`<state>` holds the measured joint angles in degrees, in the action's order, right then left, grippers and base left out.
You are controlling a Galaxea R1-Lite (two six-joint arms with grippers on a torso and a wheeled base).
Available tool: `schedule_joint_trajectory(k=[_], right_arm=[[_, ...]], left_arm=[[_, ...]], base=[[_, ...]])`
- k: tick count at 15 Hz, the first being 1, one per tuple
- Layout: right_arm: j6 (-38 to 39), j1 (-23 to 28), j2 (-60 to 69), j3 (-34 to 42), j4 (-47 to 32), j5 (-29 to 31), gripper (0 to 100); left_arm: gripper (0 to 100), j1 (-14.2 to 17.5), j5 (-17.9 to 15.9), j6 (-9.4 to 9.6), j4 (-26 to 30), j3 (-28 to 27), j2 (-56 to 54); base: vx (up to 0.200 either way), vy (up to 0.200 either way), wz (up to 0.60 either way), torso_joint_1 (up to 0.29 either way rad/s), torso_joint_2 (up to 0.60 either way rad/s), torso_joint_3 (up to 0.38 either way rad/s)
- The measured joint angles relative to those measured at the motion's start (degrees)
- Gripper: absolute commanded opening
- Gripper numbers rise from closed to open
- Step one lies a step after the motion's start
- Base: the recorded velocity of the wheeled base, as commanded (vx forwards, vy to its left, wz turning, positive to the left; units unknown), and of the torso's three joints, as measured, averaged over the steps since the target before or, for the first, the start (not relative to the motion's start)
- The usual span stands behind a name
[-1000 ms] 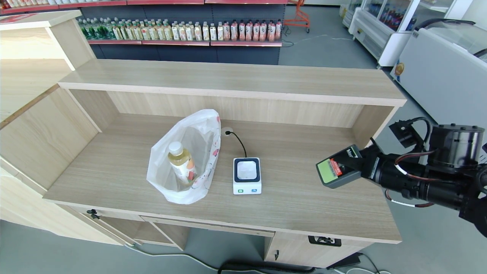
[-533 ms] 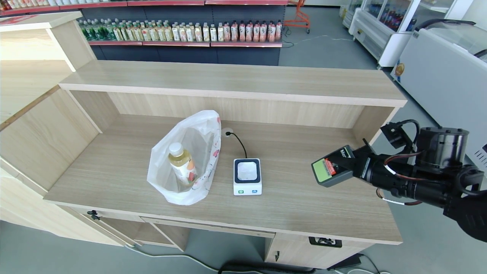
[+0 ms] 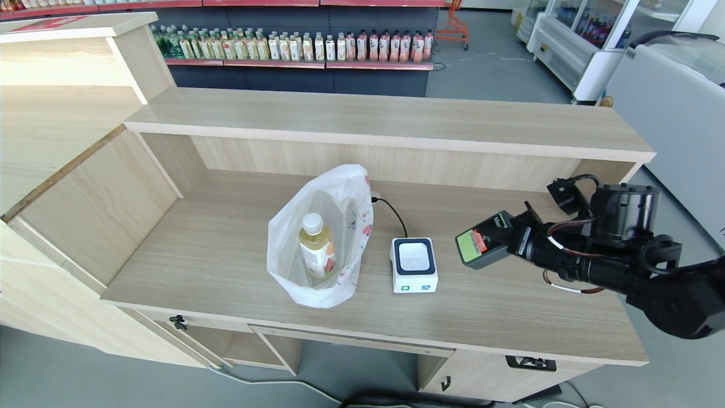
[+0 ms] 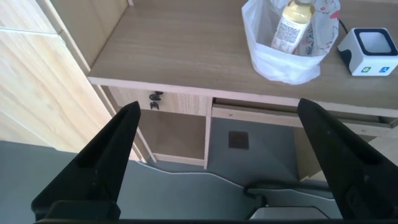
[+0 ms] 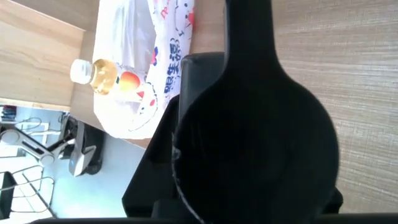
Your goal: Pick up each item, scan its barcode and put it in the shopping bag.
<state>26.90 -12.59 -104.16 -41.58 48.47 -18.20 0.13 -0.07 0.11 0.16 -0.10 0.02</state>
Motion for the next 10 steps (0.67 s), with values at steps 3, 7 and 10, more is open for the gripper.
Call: schedule_joint_trajectory(k=[3, 7, 10], right_arm=[[0.02, -0.24, -4.11, -3.67, -0.06, 2.77, 0], [0.02, -1.51, -9.81, -4.97, 5.63, 2.85, 0], [0.02, -2.21, -13.81, -5.05, 8.98, 2.85, 0]], left_arm=[[100, 0.02, -0.02, -0.01, 0.02, 0.0, 0.0], [100, 0.02, -0.02, -0.01, 0.0, 0.0, 0.0], [100, 0.02, -0.02, -0.01, 0.02, 0.0, 0.0]], base=[[0.0, 0.0, 0.0, 0.0, 0.0, 0.0], [0.0, 0.0, 0.0, 0.0, 0.0, 0.0], [0.0, 0.0, 0.0, 0.0, 0.0, 0.0]])
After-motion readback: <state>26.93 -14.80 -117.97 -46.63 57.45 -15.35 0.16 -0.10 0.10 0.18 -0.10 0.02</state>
